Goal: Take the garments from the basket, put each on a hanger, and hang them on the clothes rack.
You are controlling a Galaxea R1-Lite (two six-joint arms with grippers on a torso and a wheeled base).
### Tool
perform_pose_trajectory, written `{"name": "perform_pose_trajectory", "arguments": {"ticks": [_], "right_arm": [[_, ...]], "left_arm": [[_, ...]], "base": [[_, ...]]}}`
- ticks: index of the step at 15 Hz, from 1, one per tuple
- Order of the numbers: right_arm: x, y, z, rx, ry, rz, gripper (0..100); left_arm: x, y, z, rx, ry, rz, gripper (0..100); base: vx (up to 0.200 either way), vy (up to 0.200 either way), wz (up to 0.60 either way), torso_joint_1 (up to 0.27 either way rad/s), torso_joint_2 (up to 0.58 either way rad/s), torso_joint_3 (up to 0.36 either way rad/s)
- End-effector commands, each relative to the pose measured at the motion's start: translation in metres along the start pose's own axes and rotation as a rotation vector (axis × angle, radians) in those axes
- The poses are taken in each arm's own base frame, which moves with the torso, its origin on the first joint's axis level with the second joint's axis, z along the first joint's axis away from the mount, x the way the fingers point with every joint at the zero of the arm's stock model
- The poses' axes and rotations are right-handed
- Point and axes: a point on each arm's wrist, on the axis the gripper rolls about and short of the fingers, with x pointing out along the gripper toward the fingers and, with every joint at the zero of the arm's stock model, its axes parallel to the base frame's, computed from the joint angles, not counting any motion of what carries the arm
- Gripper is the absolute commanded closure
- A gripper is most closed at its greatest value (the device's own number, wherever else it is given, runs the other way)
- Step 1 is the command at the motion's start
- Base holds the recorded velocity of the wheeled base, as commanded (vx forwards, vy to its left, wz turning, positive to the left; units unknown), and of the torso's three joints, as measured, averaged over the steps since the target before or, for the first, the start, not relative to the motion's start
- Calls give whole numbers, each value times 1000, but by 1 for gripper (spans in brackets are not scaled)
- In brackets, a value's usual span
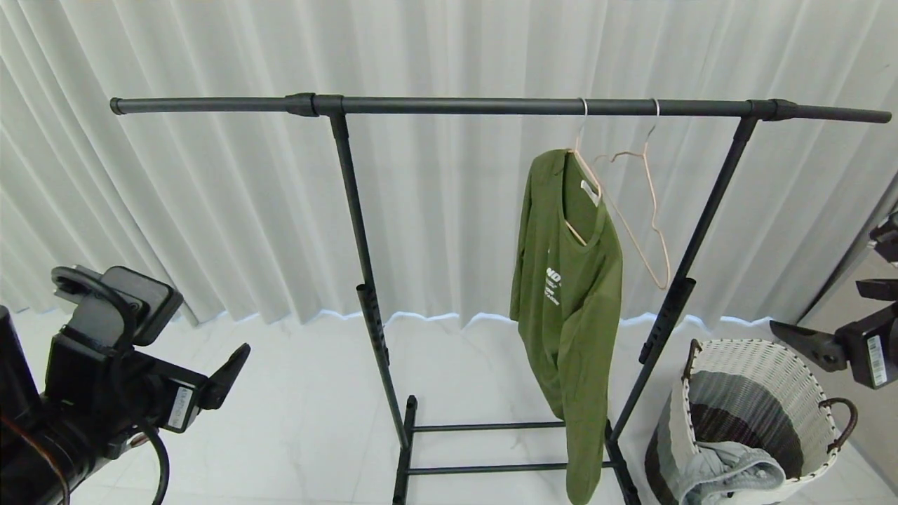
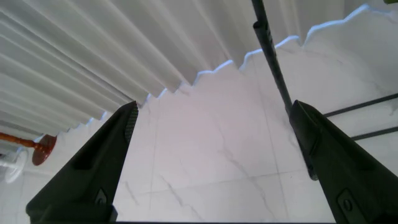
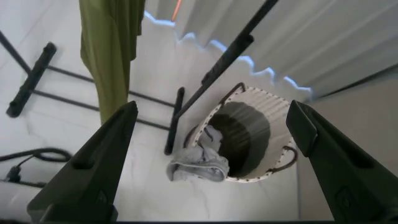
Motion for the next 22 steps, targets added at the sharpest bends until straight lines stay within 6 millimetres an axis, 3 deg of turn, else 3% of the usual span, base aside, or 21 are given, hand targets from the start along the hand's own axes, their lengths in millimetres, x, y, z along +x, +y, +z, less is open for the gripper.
{"name": "perform_pose_trajectory", "arguments": {"ticks": [1,6,15,22], "right_arm": [[1,0,-5,-4,10,-11,0],[2,1,-11,-41,27,-41,0],[4,3,-17,-49,49,-33,0],[5,5,-23,-65,69,-28,0]], "left_arm": [[-6,2,-2,-7,-12,11,0],[-7,2,-5,-7,-4,12,0],[-23,-1,-30,-9,33,12,0],[-25,0,-29,-5,15,-1,0]], "base": [[0,0,0,0,0,0],[0,0,0,-97,241,125],[0,0,0,-206,491,280],[0,0,0,-176,468,290]]}}
